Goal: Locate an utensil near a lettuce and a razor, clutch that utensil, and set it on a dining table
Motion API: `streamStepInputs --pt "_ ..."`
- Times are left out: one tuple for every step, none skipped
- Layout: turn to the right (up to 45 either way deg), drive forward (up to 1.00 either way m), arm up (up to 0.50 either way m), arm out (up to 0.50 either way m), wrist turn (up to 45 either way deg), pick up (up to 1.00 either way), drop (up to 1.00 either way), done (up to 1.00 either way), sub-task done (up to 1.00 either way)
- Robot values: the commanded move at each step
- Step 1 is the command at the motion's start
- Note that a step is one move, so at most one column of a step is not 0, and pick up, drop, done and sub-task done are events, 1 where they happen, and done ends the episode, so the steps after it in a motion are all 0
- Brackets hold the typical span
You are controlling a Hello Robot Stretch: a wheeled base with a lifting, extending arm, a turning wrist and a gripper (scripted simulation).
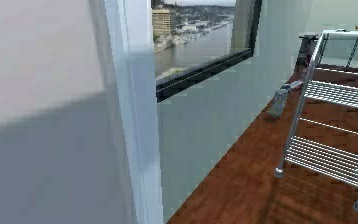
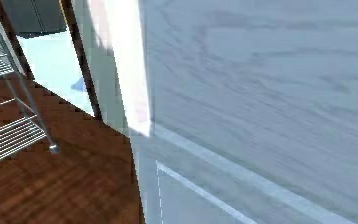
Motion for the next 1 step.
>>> streamStepInputs --pt "30.0 0.0 0.0 0.0 0.0 0.0 0.0 0.0 0.0"
